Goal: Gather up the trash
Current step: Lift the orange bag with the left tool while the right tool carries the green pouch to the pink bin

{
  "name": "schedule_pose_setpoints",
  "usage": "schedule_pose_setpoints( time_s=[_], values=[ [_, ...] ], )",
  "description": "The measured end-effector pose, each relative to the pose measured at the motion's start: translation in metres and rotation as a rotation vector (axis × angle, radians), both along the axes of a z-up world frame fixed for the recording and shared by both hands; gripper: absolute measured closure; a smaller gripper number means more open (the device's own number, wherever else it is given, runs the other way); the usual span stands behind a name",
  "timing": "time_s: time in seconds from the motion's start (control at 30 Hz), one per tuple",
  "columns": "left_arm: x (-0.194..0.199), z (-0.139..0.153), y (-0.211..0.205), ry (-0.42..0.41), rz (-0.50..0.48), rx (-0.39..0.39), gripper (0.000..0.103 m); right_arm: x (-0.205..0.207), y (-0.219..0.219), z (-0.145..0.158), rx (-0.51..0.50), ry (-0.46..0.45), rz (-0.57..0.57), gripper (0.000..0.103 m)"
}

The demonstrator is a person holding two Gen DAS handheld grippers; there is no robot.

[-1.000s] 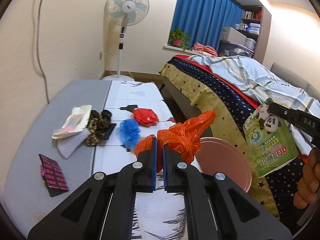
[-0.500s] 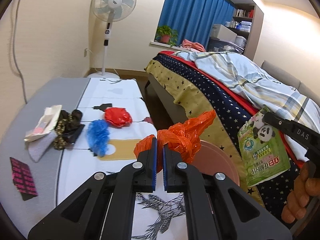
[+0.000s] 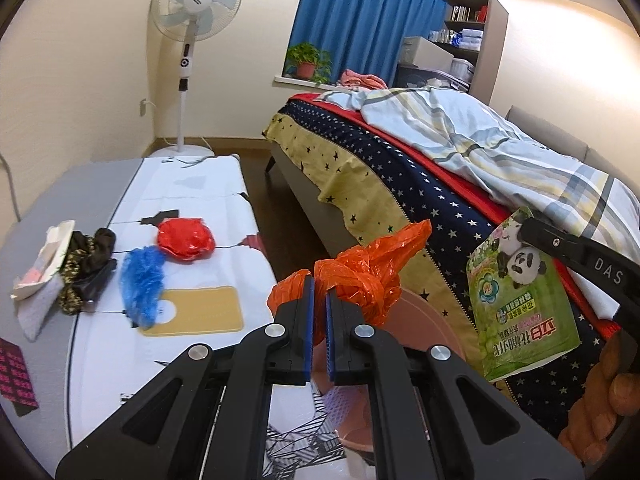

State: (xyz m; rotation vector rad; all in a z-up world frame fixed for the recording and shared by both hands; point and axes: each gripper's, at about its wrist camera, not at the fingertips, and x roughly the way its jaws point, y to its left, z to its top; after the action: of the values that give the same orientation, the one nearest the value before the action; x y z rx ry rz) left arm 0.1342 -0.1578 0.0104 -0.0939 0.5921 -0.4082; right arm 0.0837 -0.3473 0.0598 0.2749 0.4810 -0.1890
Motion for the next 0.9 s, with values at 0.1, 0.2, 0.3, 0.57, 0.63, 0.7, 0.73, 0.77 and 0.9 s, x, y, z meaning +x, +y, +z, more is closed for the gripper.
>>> schedule_pose_setpoints(
  time_s=[0.1,0.2,0.3,0.57,0.63,0.7,0.73,0.77,0.9],
  values=[
    [0.003,-0.003,-0.006,0.006,-0.009,0.002,0.098,0.002,0.000,-0.003,-0.001,0.010,-0.010,0.102],
    [0.005,-0.005,-0.012,0.010,-0.019,0.006,0.098,0.005,-0.001,-0.006,-0.011,0.016,-0.015,0.102],
    [0.007,-0.008,-0.019,0.012,-0.031,0.014,0.098,0.008,-0.001,-0.007,-0.014,0.020,-0.019,0.102],
    [0.011,-0.014,-0.026,0.023,-0.042,0.020,0.098,0.010,-0.004,-0.011,-0.014,0.025,-0.039,0.102],
    [0.011,-0.014,-0.028,0.024,-0.044,0.020,0.098,0.010,-0.005,-0.012,-0.013,0.028,-0.043,0.102],
    [0.012,-0.014,-0.030,0.026,-0.046,0.018,0.098,0.011,-0.006,-0.013,-0.014,0.031,-0.047,0.102],
    [0.013,-0.014,-0.030,0.027,-0.047,0.018,0.098,0.011,-0.006,-0.013,-0.013,0.033,-0.048,0.102],
    [0.013,-0.014,-0.031,0.027,-0.047,0.016,0.098,0.011,-0.006,-0.013,-0.013,0.034,-0.049,0.102],
    [0.014,-0.015,-0.032,0.033,-0.051,0.013,0.098,0.012,-0.006,-0.015,-0.013,0.041,-0.049,0.102]
  ],
)
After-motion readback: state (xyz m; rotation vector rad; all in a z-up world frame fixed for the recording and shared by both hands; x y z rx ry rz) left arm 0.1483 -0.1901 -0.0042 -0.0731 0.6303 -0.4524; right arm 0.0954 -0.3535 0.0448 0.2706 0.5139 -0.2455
